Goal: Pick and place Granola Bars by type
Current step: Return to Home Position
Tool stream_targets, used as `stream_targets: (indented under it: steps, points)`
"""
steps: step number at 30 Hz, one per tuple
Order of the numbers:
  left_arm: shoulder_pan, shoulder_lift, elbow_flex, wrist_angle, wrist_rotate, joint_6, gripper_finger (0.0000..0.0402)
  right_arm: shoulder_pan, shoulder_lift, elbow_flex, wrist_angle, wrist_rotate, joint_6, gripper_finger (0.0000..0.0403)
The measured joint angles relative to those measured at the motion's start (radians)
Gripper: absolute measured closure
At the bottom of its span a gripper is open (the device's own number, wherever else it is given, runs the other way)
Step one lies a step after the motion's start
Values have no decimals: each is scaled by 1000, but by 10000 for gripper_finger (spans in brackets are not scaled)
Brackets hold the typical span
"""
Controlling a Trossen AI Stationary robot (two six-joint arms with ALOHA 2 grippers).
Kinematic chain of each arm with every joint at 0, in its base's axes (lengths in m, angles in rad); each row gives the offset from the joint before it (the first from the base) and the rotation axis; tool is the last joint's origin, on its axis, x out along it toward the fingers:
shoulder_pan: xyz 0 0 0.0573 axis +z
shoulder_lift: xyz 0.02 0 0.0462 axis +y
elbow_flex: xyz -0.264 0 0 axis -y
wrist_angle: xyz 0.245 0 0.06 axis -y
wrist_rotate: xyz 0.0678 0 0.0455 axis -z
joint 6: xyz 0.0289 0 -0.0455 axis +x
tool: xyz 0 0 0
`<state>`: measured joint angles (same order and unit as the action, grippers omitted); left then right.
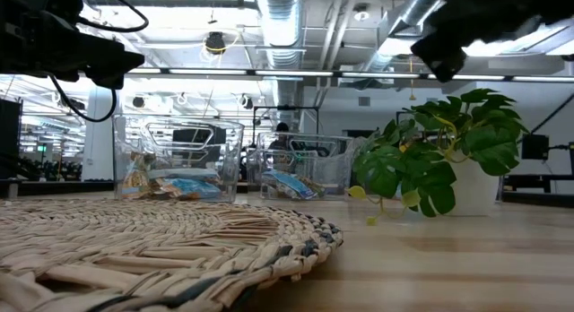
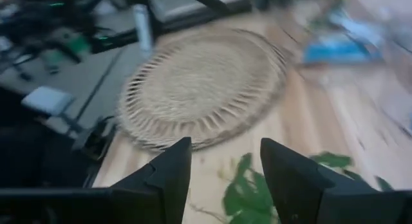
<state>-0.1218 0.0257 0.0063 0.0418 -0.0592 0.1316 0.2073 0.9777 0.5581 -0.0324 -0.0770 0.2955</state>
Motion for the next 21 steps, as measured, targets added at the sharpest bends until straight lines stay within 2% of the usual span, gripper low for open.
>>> stream_targets:
  steps: [8,15,21]
  points:
    - [0,0,0,0,0,1,206,111,-143,-257,346,-4,-144,223]
    - [0,0,0,0,0,5,206,159,-254,-396,430,-57,-162,227]
    - [0,0,0,0,0,10,206,172,-376,-479,434,-59,-164,225]
